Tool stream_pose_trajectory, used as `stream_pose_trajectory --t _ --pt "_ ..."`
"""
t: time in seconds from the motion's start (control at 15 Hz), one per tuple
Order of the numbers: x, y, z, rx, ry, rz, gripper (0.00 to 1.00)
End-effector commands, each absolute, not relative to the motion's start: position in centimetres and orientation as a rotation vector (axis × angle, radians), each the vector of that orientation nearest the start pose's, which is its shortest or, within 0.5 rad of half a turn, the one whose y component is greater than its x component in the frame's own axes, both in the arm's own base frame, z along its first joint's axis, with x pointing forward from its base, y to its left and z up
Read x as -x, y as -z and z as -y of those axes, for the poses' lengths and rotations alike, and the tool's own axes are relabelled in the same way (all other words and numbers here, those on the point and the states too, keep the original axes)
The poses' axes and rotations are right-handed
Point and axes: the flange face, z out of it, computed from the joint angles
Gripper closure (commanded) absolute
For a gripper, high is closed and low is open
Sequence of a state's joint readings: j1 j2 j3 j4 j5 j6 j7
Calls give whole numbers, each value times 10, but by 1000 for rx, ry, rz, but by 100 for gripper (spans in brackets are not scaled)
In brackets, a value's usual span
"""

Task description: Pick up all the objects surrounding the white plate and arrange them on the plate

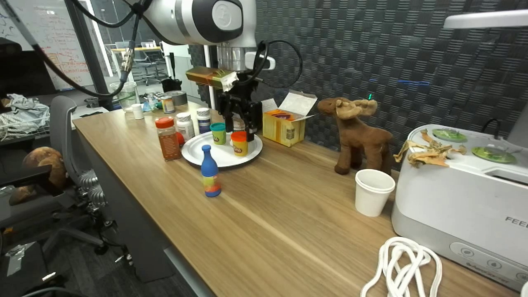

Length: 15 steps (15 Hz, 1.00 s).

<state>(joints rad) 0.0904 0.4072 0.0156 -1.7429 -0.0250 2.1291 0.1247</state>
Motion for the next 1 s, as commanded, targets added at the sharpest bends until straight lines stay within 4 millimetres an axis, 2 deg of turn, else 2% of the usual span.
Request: stream_pose_trajectory --t 0.0,0.27,0.53,0.67,0.8,0.93 --pt "-648 -370 -68 3139 50 48 0" --pt "-640 -402 -70 3131 119 33 0" --pt "-627 -440 -87 3127 197 14 0" --pt "-620 -452 -112 3117 215 70 0" --pt "-618 -455 -140 3098 199 147 0" --pt "-614 -448 -170 3091 146 209 0"
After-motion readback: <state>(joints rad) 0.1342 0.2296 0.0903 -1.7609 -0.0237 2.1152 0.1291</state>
